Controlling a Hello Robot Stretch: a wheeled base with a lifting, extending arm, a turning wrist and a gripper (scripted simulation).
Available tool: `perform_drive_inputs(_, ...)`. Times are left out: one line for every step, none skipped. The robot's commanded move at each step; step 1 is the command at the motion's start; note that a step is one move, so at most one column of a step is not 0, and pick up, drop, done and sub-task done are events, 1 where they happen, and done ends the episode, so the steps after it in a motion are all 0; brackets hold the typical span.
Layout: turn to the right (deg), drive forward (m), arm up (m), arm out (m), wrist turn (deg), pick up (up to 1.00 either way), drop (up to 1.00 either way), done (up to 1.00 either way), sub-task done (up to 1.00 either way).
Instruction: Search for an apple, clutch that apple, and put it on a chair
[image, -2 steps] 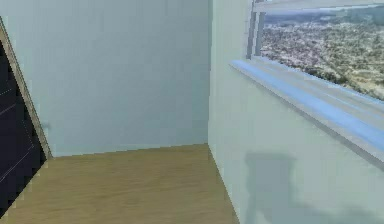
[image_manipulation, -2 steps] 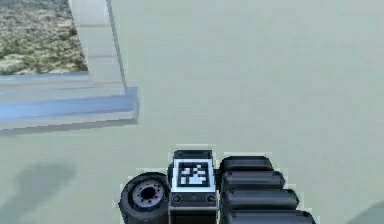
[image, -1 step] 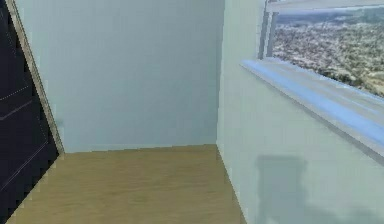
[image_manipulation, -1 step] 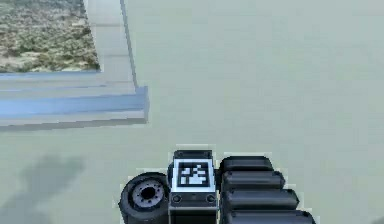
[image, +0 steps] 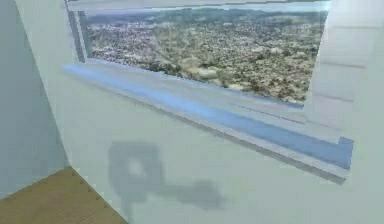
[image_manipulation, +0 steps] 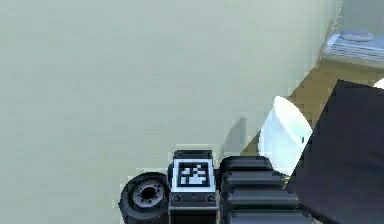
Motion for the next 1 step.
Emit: perform_drive_inputs(45.0,0.0,0.0,0.0,0.0,0.0,0.0,0.0,0.0)
